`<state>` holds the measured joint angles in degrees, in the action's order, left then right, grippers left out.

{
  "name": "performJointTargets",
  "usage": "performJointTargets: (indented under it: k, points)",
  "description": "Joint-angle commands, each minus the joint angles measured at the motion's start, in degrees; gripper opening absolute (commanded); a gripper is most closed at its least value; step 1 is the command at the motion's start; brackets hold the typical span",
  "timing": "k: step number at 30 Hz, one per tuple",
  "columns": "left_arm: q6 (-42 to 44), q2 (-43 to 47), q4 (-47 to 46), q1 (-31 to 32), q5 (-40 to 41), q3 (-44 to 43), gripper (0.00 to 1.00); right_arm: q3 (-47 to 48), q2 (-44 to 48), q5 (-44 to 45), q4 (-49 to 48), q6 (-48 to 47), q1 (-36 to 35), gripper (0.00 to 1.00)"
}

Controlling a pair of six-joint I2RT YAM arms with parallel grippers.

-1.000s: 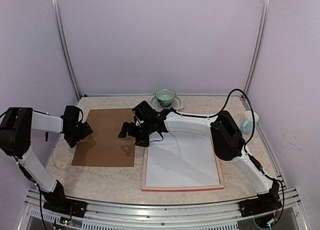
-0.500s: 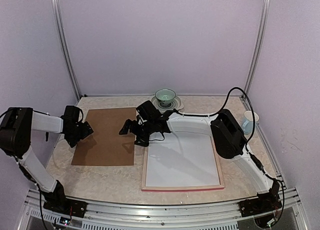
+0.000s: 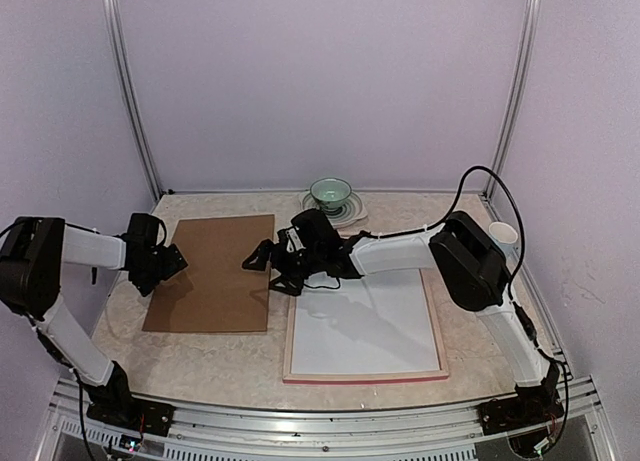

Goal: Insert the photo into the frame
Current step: Adjust the backboard at the center of the board.

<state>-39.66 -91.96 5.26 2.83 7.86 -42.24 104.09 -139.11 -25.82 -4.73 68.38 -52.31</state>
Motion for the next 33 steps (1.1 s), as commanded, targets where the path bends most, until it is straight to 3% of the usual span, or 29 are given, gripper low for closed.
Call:
performJointTargets:
  k: [1,11,19,33]
  points:
    - [-1.4,1.0,0.2,1.9,-10.0,1.5,0.99,-4.5,6.0,-8.0,-22.1,1.3,-1.1,0.99]
    - [-3.1,5.3,-2.9,1.5,-15.0,3.8,0.99,-12.0,10.7,-11.3,-37.0,4.9,-1.2,0.99]
    - [-7.8,10.8,-15.2,0.3,-26.7,8.7,0.99,-13.8,11.8,-12.9,-40.9,5.4,-1.1,0.99]
    - [-11.7,9.7,-23.6,0.4,-30.9,13.6,0.99,-10.5,9.2,-15.8,-46.8,8.7,-1.1,0.99]
